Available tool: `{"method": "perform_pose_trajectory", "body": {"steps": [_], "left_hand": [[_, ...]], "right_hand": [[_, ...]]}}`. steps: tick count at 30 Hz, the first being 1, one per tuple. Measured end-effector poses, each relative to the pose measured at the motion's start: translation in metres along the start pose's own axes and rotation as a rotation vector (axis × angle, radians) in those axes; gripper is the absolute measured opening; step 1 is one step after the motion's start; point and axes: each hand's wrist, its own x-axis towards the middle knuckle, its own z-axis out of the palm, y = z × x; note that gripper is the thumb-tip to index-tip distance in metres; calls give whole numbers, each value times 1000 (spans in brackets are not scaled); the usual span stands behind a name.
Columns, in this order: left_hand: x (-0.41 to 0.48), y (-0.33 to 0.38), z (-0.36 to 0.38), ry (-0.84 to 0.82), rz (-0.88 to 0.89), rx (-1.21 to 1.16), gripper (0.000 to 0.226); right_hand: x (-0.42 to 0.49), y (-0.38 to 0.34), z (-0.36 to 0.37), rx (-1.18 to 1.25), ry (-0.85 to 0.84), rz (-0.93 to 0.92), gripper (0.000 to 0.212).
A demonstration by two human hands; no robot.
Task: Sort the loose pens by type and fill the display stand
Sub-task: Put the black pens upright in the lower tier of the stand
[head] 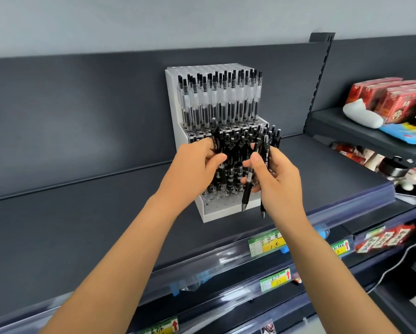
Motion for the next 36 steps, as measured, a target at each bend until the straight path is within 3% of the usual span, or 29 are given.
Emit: {"method": "perform_pose_trajectory", "body": {"steps": [7, 11, 17, 25, 28, 30, 36], "left_hand": [[-6, -8, 15, -158, -94, 135, 41], [-4, -4, 18, -140, -166, 131, 36], [-13, 9, 30, -195, -181, 392, 40], [-16, -1, 8, -176, -138, 251, 29], [-19, 3, -11, -108, -155, -56, 14], [-25, 13, -19, -170, -151, -320, 14], [-26, 21, -21, -105, -128, -510, 27]], "right_hand": [[0, 0, 1, 3, -11, -20, 15], [0, 2, 0, 23, -10, -17, 15], [-3, 4, 7, 61, -106, 44, 14], [-11, 0, 12, 151, -57, 155, 10], [-13, -5, 11, 247, -13, 232, 5], [-14, -10, 12, 320, 15, 265, 7], [-15, -24, 17, 421, -21, 358, 15]]}}
